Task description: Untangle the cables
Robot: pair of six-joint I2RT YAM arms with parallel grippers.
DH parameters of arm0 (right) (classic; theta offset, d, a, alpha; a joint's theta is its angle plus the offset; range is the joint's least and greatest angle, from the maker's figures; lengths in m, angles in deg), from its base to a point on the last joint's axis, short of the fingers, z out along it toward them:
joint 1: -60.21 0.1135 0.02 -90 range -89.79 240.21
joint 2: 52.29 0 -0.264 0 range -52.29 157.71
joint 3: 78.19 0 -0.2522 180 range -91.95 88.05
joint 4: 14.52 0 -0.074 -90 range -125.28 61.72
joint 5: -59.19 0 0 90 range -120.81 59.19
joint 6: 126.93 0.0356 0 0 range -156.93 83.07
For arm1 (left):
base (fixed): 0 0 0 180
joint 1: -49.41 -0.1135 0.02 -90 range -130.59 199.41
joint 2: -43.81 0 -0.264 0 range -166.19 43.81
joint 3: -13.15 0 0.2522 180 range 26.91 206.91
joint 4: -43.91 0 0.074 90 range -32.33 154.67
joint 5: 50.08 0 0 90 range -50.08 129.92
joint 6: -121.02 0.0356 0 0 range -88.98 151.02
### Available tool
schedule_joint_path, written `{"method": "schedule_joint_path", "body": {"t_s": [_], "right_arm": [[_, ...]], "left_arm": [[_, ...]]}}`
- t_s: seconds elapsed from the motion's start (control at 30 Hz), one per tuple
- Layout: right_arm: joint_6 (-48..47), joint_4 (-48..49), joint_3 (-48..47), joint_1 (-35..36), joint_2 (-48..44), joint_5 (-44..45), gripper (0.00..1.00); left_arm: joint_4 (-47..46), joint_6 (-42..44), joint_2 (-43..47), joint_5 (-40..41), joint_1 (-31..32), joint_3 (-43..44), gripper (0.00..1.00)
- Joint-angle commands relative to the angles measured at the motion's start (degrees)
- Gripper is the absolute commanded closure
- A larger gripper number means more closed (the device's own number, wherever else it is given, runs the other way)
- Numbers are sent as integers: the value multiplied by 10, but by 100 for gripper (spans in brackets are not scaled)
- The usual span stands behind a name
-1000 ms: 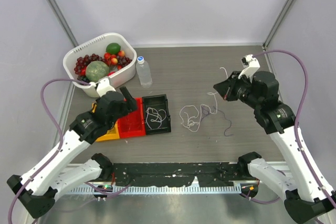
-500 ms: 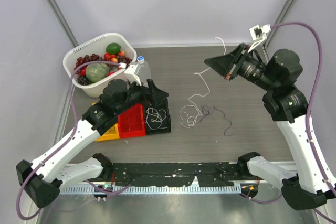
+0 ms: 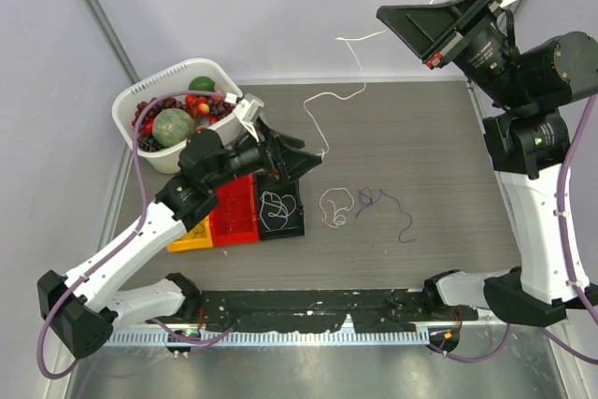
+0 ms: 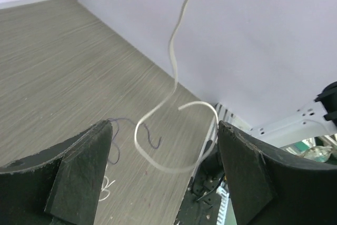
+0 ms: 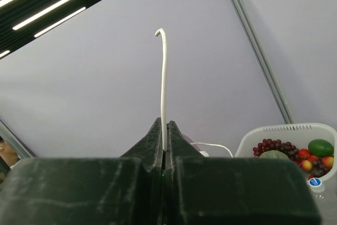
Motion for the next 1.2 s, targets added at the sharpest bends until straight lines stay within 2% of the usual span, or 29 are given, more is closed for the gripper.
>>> {"method": "schedule_joint_path", "body": {"t_s": [0.0, 0.27, 0.6, 0.83, 1.03, 1.07, 1.17], "right_arm": [[35, 30, -2, 2, 16, -6, 99], [70, 83, 71, 5, -4, -21, 99], [75, 91, 98, 11, -21, -24, 99], [82, 104, 133, 16, -30, -25, 99], [85, 109, 154, 23, -33, -23, 99], [84, 109, 156, 23, -35, -23, 99], [82, 109, 166, 24, -39, -22, 99]], "left_arm": [[-112, -50, 0, -23, 2, 22, 15], [-156, -64, -41, 41, 3, 52, 15], [-184, -38, -137, -42, 14, 132, 18], [-192, -36, -168, -32, 18, 173, 19], [-195, -50, -204, -93, 22, 215, 36], [-196, -51, -207, -96, 24, 217, 42], [-222, -66, -208, -100, 24, 213, 48]]}}
